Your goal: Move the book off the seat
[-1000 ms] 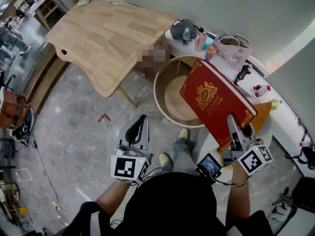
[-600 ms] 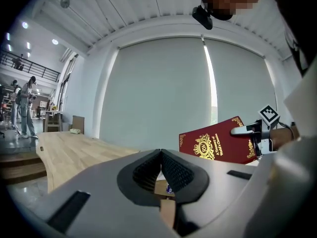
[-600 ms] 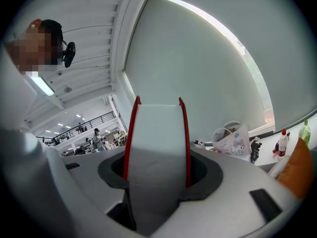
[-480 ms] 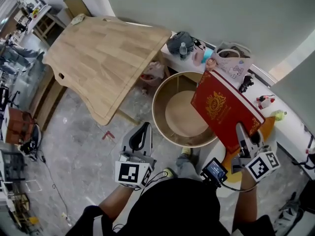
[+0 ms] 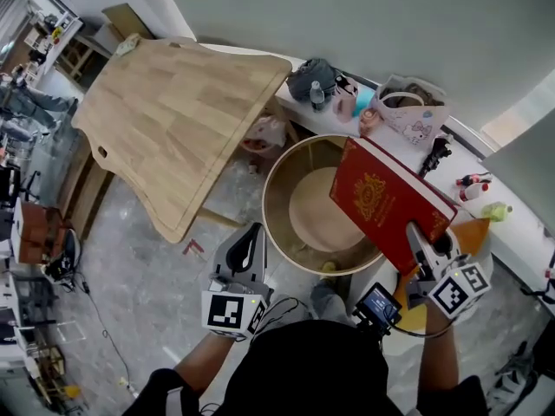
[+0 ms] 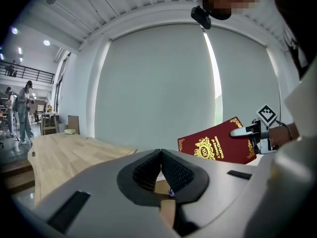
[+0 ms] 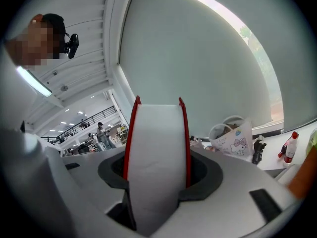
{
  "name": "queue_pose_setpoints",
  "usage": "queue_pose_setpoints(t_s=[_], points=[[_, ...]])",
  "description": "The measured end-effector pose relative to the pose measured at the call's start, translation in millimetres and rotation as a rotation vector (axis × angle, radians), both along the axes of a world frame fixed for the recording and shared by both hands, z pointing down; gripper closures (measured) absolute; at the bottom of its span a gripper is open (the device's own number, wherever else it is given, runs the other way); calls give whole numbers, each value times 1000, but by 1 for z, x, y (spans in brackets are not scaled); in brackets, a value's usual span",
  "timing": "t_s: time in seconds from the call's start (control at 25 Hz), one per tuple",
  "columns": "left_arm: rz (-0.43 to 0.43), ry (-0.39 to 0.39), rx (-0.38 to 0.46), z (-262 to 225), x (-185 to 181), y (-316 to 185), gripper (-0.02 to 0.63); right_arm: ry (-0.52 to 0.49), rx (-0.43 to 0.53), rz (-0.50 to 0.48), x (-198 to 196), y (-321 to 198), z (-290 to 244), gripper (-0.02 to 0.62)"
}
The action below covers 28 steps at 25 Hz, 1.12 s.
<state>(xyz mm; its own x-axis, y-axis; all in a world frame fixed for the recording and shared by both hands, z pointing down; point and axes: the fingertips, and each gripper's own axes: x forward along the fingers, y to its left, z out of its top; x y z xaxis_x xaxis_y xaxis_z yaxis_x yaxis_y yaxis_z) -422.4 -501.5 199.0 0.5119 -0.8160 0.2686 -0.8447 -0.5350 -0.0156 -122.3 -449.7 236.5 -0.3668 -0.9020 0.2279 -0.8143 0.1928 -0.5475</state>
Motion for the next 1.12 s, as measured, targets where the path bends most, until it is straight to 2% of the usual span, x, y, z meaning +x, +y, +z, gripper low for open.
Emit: queue_pose_setpoints(t_s=[0.24, 0.48, 0.72, 1.12], points=[[15, -55, -63, 31, 6, -13, 592, -34, -152, -140, -32, -23, 82, 354], [32, -95, -132, 85, 1, -31, 593, -135, -329, -252, -66, -35, 184, 354], [48, -103, -171, 137, 0, -45, 593, -255, -496, -258, -89, -37, 277, 354], [111, -85, -220, 203, 10, -47, 592, -373, -621, -228, -104, -40, 386, 354]])
